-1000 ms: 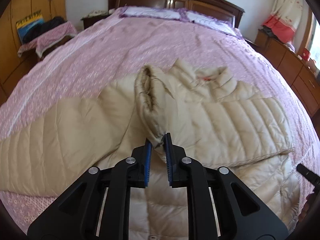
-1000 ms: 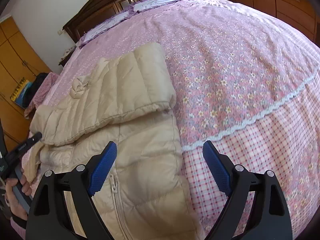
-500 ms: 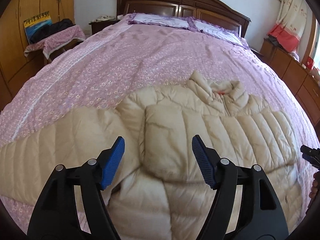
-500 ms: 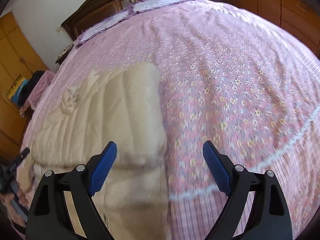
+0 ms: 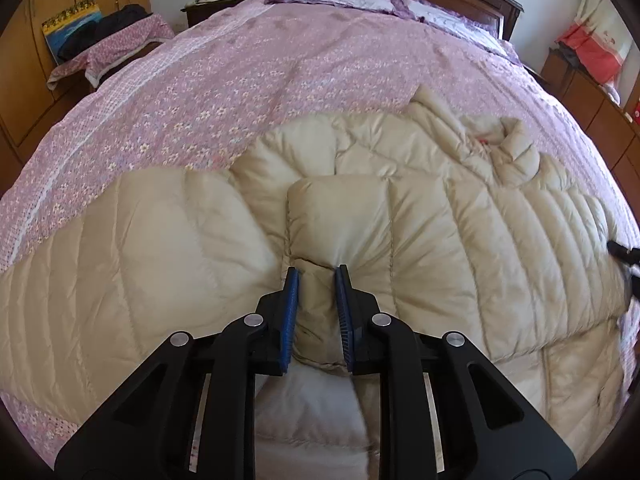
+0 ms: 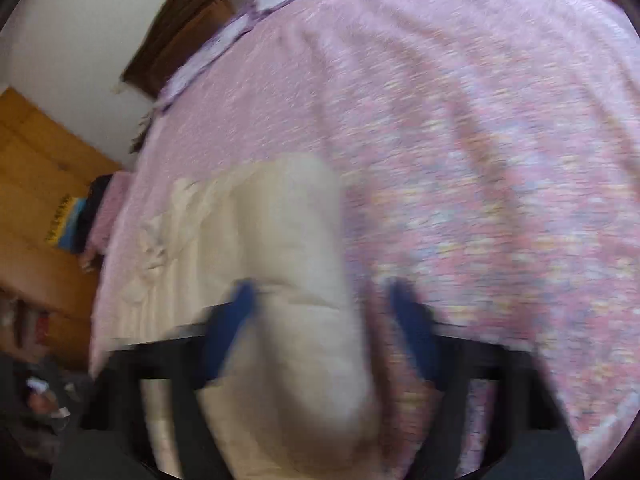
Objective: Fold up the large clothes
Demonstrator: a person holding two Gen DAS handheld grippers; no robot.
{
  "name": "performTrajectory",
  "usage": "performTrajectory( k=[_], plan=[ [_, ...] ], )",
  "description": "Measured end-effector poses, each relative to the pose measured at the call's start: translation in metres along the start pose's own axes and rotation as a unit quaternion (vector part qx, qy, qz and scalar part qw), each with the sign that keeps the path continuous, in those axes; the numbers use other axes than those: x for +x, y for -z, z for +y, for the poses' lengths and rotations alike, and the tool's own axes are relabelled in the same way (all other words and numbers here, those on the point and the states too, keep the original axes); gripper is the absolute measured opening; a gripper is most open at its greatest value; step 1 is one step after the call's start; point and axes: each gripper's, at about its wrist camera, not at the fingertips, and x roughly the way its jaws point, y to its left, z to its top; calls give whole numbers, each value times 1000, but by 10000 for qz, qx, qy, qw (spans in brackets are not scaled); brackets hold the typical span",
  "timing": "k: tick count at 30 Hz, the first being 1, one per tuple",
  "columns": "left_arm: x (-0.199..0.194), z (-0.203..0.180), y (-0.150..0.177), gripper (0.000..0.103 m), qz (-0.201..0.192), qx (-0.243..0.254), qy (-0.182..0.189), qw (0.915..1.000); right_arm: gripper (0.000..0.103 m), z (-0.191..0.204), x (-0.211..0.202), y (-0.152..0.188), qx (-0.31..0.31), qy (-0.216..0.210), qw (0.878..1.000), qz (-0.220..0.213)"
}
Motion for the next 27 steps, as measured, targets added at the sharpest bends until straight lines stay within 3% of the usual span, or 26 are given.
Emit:
performTrajectory(
  k=[1,4,8,12,17,19,22,27],
  plan=[
    [1,0,2,20,-4,37,-49,10000,22,11,-4,-1,-258,74,9995,-150],
    [5,0,4,20,27,-8,-162,9999,17,38,-13,-2,-898,330,9940,-522],
    [13,-5,5,22,29,29,-303,9995,16,34,4,-6,-935,803,9913,-461],
    [19,-8,2,23,45,137,-361,9992,18,25,24,1,-976,1006,9894,-387],
    [12,-9,1,26,-23,160,-295,9994,34,21,18,7,-816,1055,9902,-413],
    [2,-7,2,49,-98,161,-321,9993,54,22,9,10,-841,1071,9896,-455],
    [-15,0,4,68,-231,9,-179,9996,67,28,-15,19,-963,934,9888,-659],
    [-43,13,15,70,-311,-241,-94,9992,74,39,-51,46,-1203,790,9866,-769]
  ],
)
